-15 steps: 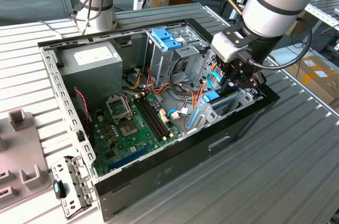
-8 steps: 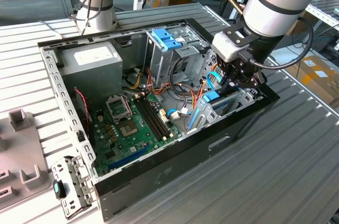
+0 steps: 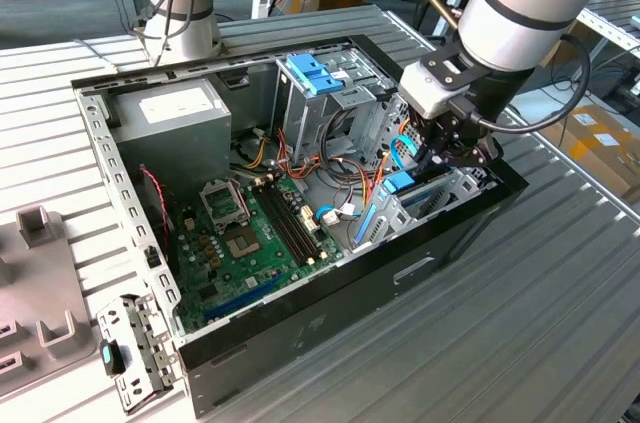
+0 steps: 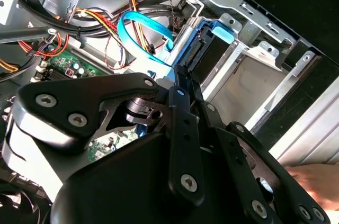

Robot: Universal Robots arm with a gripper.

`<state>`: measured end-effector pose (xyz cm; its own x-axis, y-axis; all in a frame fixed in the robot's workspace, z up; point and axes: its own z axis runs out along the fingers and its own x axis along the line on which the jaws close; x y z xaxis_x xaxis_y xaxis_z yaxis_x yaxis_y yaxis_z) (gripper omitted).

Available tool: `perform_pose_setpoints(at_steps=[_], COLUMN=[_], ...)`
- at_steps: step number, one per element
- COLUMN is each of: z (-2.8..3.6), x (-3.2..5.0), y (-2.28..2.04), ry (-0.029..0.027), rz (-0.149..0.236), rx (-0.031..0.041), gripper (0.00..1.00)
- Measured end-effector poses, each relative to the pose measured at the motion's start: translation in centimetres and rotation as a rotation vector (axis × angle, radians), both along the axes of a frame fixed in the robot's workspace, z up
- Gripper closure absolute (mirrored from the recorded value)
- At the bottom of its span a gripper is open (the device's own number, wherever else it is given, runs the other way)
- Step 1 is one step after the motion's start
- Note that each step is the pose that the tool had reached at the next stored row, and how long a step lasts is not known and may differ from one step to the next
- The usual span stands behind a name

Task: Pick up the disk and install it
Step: 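Insert the first disk wire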

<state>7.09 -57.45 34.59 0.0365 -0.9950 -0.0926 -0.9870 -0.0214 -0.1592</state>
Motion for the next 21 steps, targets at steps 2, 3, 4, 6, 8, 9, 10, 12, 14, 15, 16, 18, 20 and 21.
perform_pose_setpoints(at_steps=[2, 3, 4, 6, 8, 9, 10, 12, 14, 15, 16, 18, 20, 21], z=[-0.03, -0.05, -0.06, -0.13, -0.25, -0.29, -0.33, -0.45, -0.54, -0.58, -0.61, -0.63, -0.63, -0.64], x=[0.00, 0.00, 0.00, 0.00, 0.00, 0.00, 0.00, 0.00, 0.00, 0.00, 0.00, 0.00, 0.00, 0.00], y=[0.00, 0.00, 0.00, 0.00, 0.00, 0.00, 0.00, 0.00, 0.00, 0.00, 0.00, 0.00, 0.00, 0.00], ry=[0.0000, 0.0000, 0.0000, 0.0000, 0.0000, 0.0000, 0.0000, 0.0000, 0.0001, 0.0000, 0.0001, 0.0000, 0.0000, 0.0000], rz=[0.000, 0.000, 0.000, 0.000, 0.000, 0.000, 0.000, 0.000, 0.000, 0.000, 0.000, 0.000, 0.000, 0.000], rx=[-0.0001, -0.0001, -0.0001, -0.0001, 0.0000, -0.0001, -0.0001, -0.0001, -0.0003, -0.0004, -0.0005, -0.0001, -0.0001, -0.0002], gripper=[0.84, 0.84, 0.84, 0.84, 0.84, 0.84, 0.84, 0.84, 0.84, 0.84, 0.84, 0.84, 0.84, 0.84])
